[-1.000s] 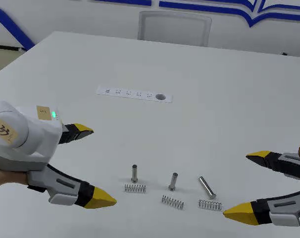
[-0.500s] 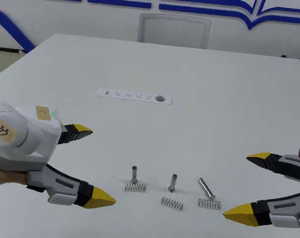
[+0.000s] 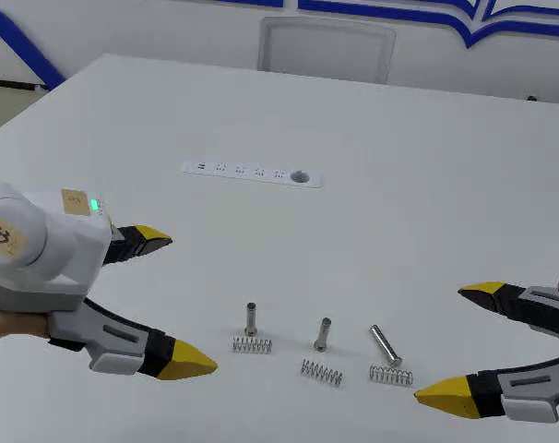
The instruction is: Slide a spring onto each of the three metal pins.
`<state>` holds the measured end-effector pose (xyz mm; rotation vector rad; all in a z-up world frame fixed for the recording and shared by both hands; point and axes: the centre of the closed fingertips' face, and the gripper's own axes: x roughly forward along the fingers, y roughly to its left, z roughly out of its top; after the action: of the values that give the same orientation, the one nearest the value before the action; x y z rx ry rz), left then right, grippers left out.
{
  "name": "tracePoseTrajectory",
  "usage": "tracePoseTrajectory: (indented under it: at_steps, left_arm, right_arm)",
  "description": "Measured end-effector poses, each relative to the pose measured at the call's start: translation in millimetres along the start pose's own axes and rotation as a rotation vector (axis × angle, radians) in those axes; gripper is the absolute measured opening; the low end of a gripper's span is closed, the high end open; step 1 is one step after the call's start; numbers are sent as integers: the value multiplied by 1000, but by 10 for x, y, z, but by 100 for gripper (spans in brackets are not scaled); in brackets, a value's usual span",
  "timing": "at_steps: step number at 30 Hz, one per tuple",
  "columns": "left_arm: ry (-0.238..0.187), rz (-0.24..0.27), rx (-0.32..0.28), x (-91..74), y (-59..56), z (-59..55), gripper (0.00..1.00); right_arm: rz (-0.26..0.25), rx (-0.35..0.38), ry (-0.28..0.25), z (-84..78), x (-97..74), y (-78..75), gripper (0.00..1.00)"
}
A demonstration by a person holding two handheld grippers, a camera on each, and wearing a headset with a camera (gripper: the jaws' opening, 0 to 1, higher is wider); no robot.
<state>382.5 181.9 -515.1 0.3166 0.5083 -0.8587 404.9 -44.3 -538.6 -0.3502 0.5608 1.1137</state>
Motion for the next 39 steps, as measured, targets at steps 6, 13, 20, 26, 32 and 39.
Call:
tracePoseTrajectory:
  at_steps: [6,13,20,26,32,39]
  left_arm:
    - [3,-2,-3,6,11,-29,98]
    - [-10,8,-37,48,64,-65,99]
    - [-6,23,-23,121,105,-64,96]
    - [-31,12,-53,166,112,-35,94]
    - [-16,4,-45,179,102,-86,93]
    - [-14,0,-63,154,108,-150,93]
  right_arm:
    - [0,-4,9,-25,9,-18,86]
    - [-35,69,-6,-69,38,-140,79]
    - [-42,129,-27,-72,124,-188,74]
    - [-22,115,-1,-89,301,-159,67]
    - [-16,103,32,-130,535,-231,63]
    - [-16,111,68,-210,705,-337,55]
